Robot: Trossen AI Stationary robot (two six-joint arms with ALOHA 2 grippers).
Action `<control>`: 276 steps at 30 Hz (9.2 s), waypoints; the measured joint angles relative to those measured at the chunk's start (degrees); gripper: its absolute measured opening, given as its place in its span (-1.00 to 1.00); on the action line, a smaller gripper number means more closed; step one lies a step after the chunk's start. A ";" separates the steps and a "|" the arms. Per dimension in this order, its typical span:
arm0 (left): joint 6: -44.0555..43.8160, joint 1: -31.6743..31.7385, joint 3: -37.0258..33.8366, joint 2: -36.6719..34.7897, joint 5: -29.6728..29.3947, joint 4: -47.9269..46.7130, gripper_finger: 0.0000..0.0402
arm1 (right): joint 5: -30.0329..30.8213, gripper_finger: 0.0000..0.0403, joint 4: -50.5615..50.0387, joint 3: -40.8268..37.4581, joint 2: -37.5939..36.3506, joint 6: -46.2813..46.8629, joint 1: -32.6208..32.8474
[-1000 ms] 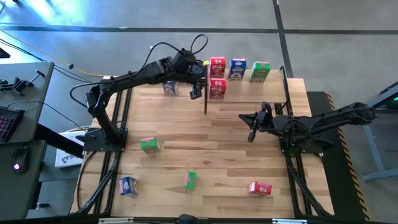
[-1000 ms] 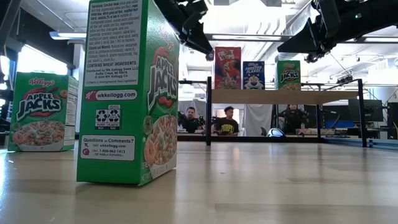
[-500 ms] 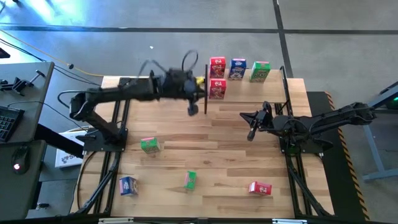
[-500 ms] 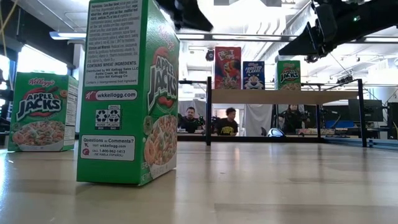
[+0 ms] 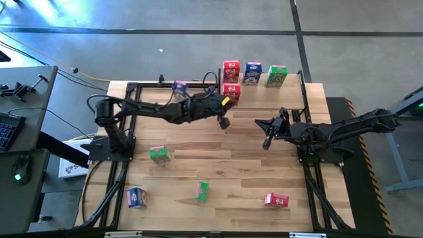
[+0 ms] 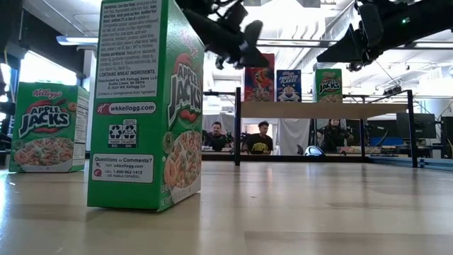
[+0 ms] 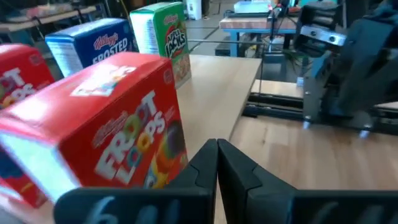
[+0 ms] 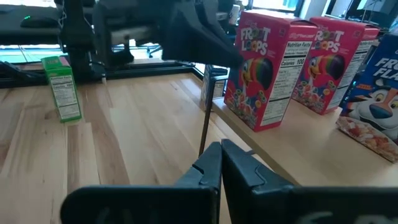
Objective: Stack cereal on shelf
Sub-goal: Adjust the red cereal box, then put the top blue cereal box on the shelf and aligned with the other blue cereal box
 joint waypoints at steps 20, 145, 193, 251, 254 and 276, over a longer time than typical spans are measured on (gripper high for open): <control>2.01 3.15 4.21 4.54 -8.31 -0.97 -1.00 | -0.15 -1.00 0.01 0.00 0.00 0.01 0.00; 8.23 6.22 11.03 4.54 -6.52 -13.02 -1.00 | -1.01 -1.00 0.95 0.00 -0.02 0.28 0.00; 8.71 2.09 8.07 0.64 1.20 -12.24 -1.00 | -0.96 -1.00 -0.27 0.00 -0.02 1.38 0.00; 36.42 33.00 6.18 -7.62 11.89 -63.67 0.14 | -6.14 -1.00 5.82 6.75 18.56 -0.11 -1.75; 38.23 32.98 7.27 -5.74 8.52 -63.73 0.14 | -6.19 -1.00 5.68 6.75 18.56 -0.17 -1.75; 43.13 36.22 7.10 -5.21 7.32 -62.77 0.14 | -8.61 -1.00 5.61 6.71 18.62 0.22 -2.91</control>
